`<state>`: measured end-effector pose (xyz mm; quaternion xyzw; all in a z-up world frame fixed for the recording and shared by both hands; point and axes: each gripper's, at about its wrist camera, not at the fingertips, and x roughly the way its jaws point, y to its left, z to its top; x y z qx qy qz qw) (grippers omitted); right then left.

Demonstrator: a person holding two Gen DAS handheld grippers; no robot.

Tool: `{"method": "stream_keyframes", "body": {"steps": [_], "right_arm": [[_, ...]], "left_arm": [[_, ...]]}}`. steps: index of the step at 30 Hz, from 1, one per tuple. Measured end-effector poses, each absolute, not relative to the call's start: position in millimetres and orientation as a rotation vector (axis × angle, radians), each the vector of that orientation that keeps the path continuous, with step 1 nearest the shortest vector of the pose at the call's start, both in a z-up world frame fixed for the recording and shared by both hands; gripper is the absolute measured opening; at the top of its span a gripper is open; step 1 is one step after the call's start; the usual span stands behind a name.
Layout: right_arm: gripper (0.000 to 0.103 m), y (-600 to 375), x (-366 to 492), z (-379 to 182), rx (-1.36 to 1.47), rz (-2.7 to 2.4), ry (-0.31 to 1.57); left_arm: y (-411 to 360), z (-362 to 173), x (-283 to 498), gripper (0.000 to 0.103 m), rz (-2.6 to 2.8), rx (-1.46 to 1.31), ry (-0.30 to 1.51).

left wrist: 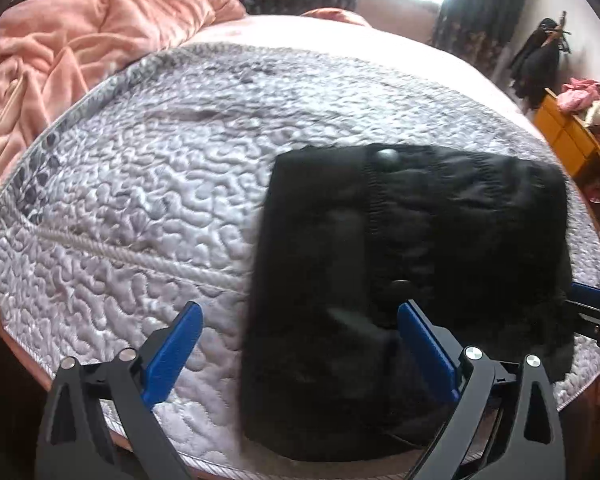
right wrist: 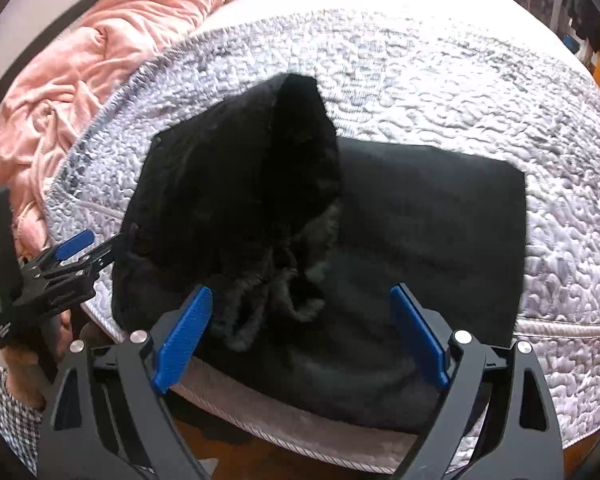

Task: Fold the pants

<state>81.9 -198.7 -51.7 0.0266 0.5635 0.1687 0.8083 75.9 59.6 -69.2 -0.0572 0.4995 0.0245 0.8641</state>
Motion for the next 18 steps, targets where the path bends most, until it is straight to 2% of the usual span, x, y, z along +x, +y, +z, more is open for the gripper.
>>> {"method": "stream_keyframes", "body": {"steps": [6,7,11,12,14,18], "right_arm": [[0.09,-182.9,96.7,-79.7,0.097,0.372,1.274],[0.087,-181.1,97.4,-81.1,0.087,0.375,1.267],[0.048,-175.4,91.7,-78.9,0.073,0.439,1.221],[0.044,-175.4,90.1,-77.2,0.06,0.441,1.21],[0.031,-176.6,86.7,-71.6,0.057,0.452,1.186],[0.022,-181.6,82.6,-54.2,0.085,0.491,1.146]], "left_arm": [[73.9,-85.2,76.3,0.1,0.063,-0.164,1.079],[75.3,-85.7,75.7,0.1,0.061,-0.176,1.08],[80.2,-86.1,74.2,0.1,0.07,-0.206,1.082],[80.6,-86.3,74.4,0.1,0.07,-0.209,1.085],[80.0,-85.6,74.5,0.099,0.07,-0.213,1.086],[75.4,-82.3,74.1,0.099,0.072,-0.199,1.083]]}}
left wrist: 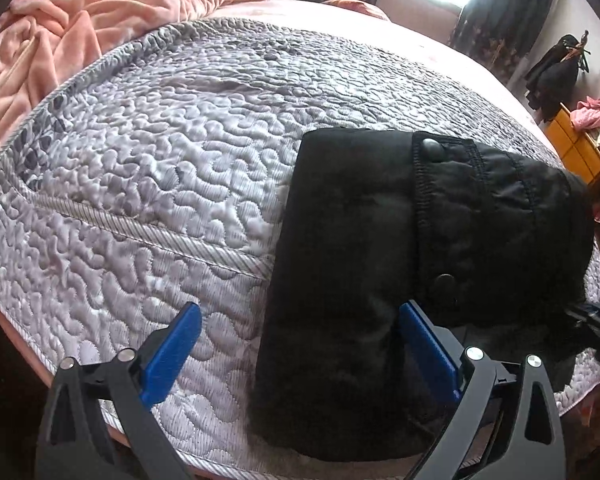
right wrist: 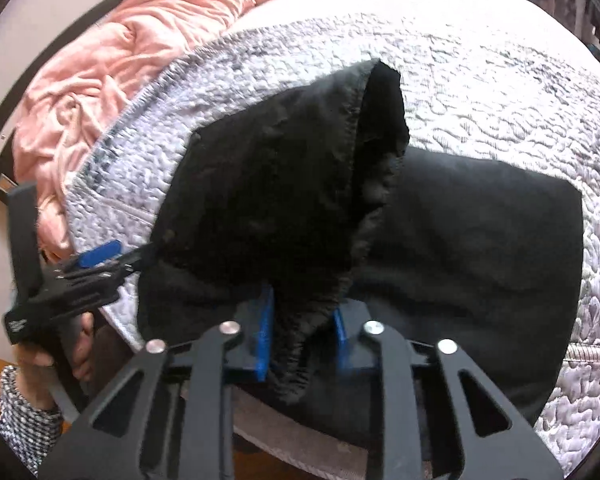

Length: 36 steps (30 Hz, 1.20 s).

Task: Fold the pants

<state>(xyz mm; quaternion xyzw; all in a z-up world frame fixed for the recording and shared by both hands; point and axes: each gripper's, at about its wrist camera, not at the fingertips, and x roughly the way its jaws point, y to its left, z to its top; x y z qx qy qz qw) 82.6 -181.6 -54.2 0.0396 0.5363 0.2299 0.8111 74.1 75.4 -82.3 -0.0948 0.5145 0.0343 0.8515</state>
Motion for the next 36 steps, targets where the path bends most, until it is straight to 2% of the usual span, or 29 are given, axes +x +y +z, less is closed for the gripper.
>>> {"method": "stream_keyframes", "body": {"steps": [9,14,24,30,33,34,36], "right_arm": [[0.019,-216.2,64.4,12.7,0.162,0.558,1.015],[0.019,-256.3,59.5,27.9,0.181,0.506,0.997],[0.019,-322.2,56.1,7.1,0.245,0.385,1.047],[0.02,-343.3,66.9,-31.8,0.267,0.312,1.118],[0.026,-351.1,77.0,-68.1,0.285,0.275,1.185],[0.033,-352.0,79.0,-77.5,0.291,0.267,1.198],[0.035,-351.0,80.4,-81.6,0.28,0.277,1.201]], "left_arm": [[70.4,-54.0,68.5,0.099,0.028,-0.263,1.03],[52.0,-41.1,68.6,0.099,-0.025,-0.274,1.009],[-4.7,-38.7,67.9,0.099,-0.11,-0.177,1.013],[-29.7,-49.8,69.8,0.099,-0.097,-0.077,1.021],[-37.8,-61.0,72.4,0.099,-0.084,-0.035,1.033],[-40.0,-64.9,73.6,0.099,-0.085,-0.027,1.04],[-42.1,-71.2,75.3,0.099,-0.087,-0.027,1.051]]}}
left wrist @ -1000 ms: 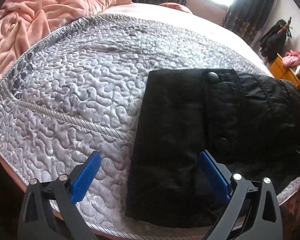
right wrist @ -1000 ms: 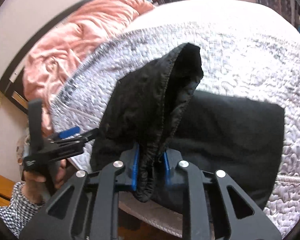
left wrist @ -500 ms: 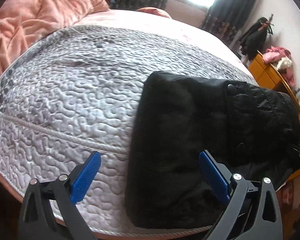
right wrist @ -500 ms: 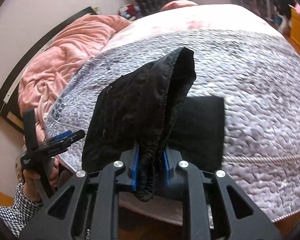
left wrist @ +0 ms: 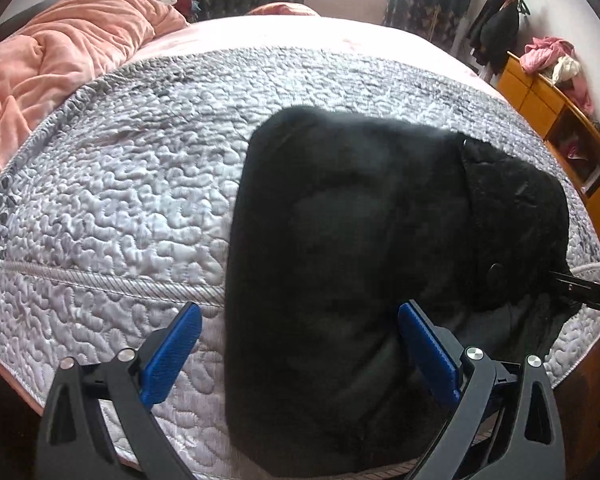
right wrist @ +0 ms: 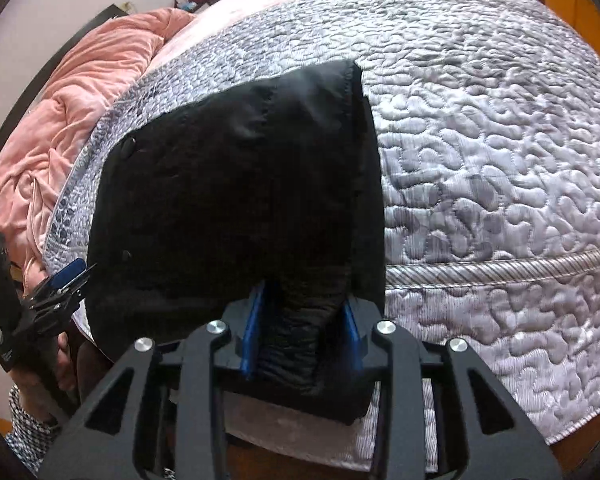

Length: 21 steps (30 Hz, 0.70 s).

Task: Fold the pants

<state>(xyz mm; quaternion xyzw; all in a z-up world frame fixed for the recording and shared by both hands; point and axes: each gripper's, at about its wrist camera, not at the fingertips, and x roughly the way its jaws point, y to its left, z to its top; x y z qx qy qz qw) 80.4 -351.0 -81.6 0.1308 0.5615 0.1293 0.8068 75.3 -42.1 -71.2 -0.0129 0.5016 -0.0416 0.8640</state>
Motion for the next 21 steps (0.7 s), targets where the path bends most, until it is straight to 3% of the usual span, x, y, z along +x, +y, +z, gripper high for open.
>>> {"method": "stream_keyframes", "body": {"steps": [3,5,9,14,15,16,17,19,21], "right_arm": [[0.048,-348.8,77.8,-65.7,0.221,0.265,1.18],[0.062,-352.7,77.5,-44.5,0.205,0.27,1.116],[0.065,-363.6,100.6,-24.4,0.247,0.294,1.073],[0.064,-374.9,147.3,-42.7,0.304,0.293,1.124],[0.062,-376.3,153.8,-46.7,0.311,0.292,1.13],[0.053,-377.2,159.9,-50.1,0.321,0.305,1.133],[0.037,-377.6,163.3,-51.5,0.334,0.326,1.135],[0.015,-378.1,169.8,-53.4,0.372,0.356,1.142],[0.01,-375.7,175.3,-49.8,0.38,0.373,1.125]], "left_arm": [[-40.8,-71.7,75.9,0.099,-0.085,-0.04,1.055],[-39.8,-64.5,74.9,0.099,-0.087,-0.034,1.028],[-45.7,-53.1,77.5,0.099,-0.106,-0.007,0.994],[-56.5,-56.6,82.9,0.099,-0.126,0.017,1.005],[-57.4,-58.5,83.4,0.099,-0.13,0.019,1.008],[-59.1,-60.8,84.0,0.099,-0.134,0.024,1.011],[-60.0,-62.5,84.5,0.099,-0.136,0.028,1.015],[-61.3,-66.1,85.7,0.099,-0.134,0.034,1.021],[-60.0,-69.7,88.7,0.099,-0.13,0.023,1.033]]}}
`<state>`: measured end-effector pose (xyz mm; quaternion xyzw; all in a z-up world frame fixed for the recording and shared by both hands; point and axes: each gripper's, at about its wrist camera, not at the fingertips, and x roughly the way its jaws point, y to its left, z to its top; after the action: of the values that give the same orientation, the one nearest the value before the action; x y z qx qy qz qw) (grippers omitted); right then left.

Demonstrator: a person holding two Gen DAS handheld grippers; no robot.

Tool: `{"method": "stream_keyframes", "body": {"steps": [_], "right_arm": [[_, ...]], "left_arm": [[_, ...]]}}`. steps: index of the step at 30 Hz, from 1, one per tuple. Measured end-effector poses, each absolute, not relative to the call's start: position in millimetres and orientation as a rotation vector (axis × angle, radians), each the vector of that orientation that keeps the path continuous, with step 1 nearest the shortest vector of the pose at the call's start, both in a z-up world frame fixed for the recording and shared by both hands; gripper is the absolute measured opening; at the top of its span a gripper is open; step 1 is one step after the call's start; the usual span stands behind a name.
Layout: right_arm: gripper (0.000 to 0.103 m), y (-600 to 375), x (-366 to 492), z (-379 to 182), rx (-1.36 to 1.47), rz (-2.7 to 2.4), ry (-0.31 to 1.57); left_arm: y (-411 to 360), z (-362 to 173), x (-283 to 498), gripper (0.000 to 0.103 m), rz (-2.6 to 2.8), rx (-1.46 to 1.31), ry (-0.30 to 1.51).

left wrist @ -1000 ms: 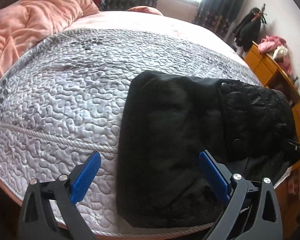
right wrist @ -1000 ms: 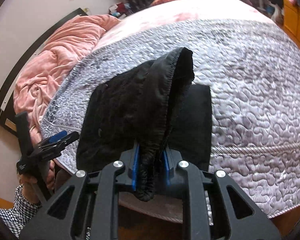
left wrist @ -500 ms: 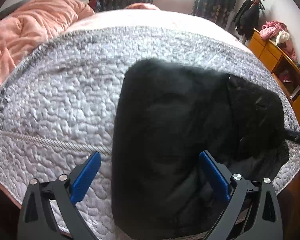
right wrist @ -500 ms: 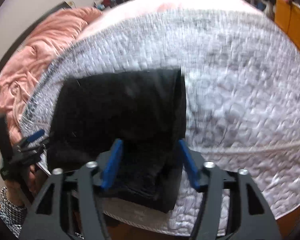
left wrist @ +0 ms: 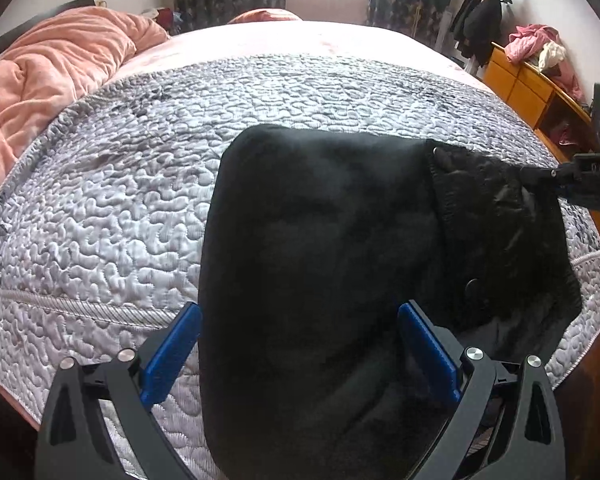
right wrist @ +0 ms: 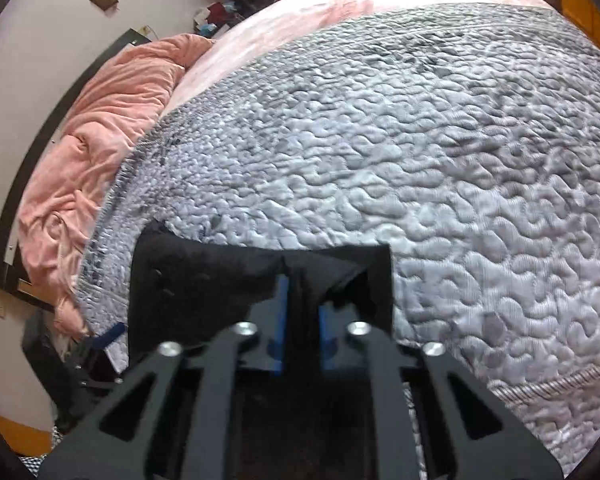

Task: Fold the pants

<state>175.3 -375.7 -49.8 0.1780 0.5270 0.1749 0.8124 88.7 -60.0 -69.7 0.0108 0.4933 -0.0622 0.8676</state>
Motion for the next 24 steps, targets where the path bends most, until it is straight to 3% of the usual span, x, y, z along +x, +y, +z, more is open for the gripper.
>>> {"method": "stream_keyframes", "body": {"steps": [4,9,12,14,18,21,24], "right_arm": [[0.009,-373.3,181.3,-38.8,0.378,0.357,1.085],[0.009,-373.4,191.5,-77.9,0.385,0.292,1.214],[0.02,-374.5,185.1,-69.9,0.371,0.292,1.184],[0.039,-377.0,173.4,-58.9,0.354,0.288,1.162],[0.047,-380.0,135.8,-44.3,0.293,0.286,1.141],[0.059,-384.0,104.4,-44.8,0.333,0.309,1.151],[0.061,-384.8,78.1,-53.5,0.395,0.335,1.174]], "left_arm": [[-51.4,-68.3,92.9,0.099,-0.111,-0.038,1.024],[-49.6,-63.8,95.9,0.099,-0.112,-0.063,1.019],[-52.3,-56.5,93.0,0.099,-0.121,-0.051,1.004],[-54.6,-50.9,91.2,0.099,-0.129,-0.038,0.992],[-59.0,-40.0,84.9,0.099,-0.152,-0.026,0.965],[-62.0,-34.7,80.6,0.099,-0.165,-0.025,0.952],[-64.3,-32.6,76.3,0.099,-0.175,-0.033,0.949]]}}
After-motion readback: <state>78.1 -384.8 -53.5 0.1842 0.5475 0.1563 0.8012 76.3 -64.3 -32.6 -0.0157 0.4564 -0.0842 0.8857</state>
